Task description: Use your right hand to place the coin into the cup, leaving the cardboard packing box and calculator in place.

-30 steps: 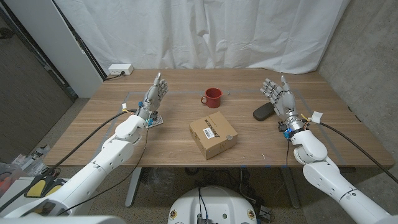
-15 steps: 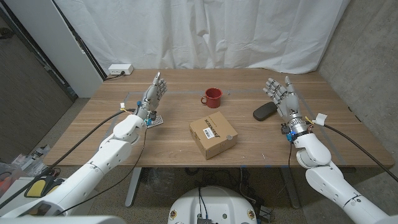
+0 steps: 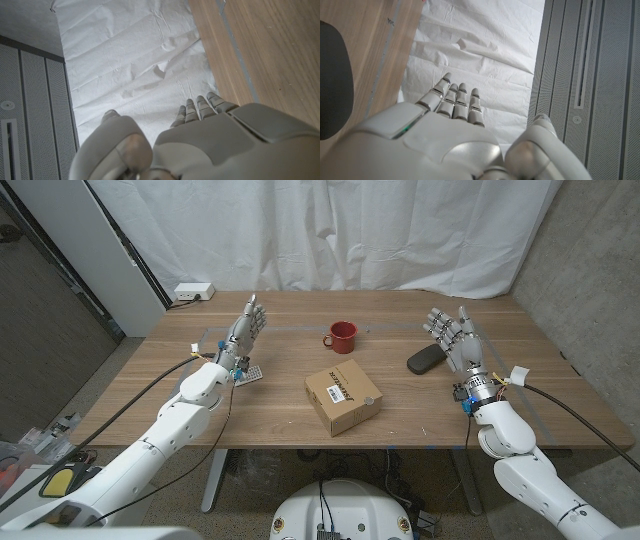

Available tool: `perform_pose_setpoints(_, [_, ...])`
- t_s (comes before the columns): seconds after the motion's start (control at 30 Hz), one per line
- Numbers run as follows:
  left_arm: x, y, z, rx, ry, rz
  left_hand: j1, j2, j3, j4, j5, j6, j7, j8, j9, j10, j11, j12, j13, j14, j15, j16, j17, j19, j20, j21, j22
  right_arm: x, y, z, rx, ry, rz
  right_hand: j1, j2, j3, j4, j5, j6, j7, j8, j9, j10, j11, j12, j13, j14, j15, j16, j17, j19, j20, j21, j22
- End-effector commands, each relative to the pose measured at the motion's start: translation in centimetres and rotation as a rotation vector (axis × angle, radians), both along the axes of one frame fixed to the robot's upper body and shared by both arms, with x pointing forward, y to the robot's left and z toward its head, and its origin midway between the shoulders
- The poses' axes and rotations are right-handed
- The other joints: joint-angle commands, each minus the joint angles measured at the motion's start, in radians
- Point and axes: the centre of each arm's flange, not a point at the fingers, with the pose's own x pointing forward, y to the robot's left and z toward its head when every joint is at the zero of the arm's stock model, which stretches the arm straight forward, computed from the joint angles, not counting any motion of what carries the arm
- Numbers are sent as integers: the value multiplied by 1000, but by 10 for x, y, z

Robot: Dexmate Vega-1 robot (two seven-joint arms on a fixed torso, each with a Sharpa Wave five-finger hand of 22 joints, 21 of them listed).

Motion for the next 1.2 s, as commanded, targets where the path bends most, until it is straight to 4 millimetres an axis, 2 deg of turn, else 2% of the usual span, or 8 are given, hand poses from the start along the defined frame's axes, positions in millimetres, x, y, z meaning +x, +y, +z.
perform_pose_setpoints(0.03, [0,-4,-4,-11,0,2,14,1,-1,-7,3,8,0,3,2,9,6,1,3,10,3,5,2,8,-37,-3,4,-14,1,-5,-13,-20,-2,14,4,2,-8,-1,11,-1,3,5,14,-4,5,4,11,-3,6,2,12,-10,5,5])
perform_pose_setpoints(0.17, [0,-6,-3,-1,-4,3,17,3,-1,-9,3,8,-2,2,2,9,7,0,3,7,4,3,2,5,-52,-6,4,-20,1,-6,-11,-34,1,18,13,6,-9,-1,19,-6,4,5,20,-2,5,4,19,-5,7,2,17,-11,6,5])
perform_pose_setpoints(0.3, [1,-7,-4,9,4,0,19,4,-1,-9,3,9,-1,1,2,10,6,0,3,6,4,2,2,4,-55,-6,4,-23,0,-8,-7,-42,1,21,19,8,-9,-1,23,-7,4,5,28,-3,7,4,24,-9,8,3,25,-14,8,5])
perform_pose_setpoints(0.67, [5,-10,6,14,4,12,26,8,-2,-12,2,7,-2,-2,2,3,11,-6,3,-6,7,-4,2,-9,-51,-12,4,-32,3,-10,-9,-45,10,28,28,12,-11,-2,36,-9,6,5,37,-7,7,4,35,-10,8,3,34,-15,9,5])
perform_pose_setpoints(1.0, [10,-19,12,40,20,-10,30,11,-3,-13,0,9,-1,-3,2,6,12,-6,3,0,6,-2,3,4,-50,-8,5,-40,3,-16,15,-66,9,32,30,13,-15,-6,51,-10,7,5,55,-10,10,4,55,-15,10,3,52,-18,12,6])
perform_pose_setpoints(1.2, [12,-23,17,54,22,-18,31,13,-4,-13,-1,9,0,-4,2,5,10,-7,3,-1,8,-3,3,0,-47,-9,5,-50,0,-18,2,-85,-24,37,28,13,-19,-7,60,-11,8,6,65,-9,12,4,67,-18,11,2,61,-19,14,5])
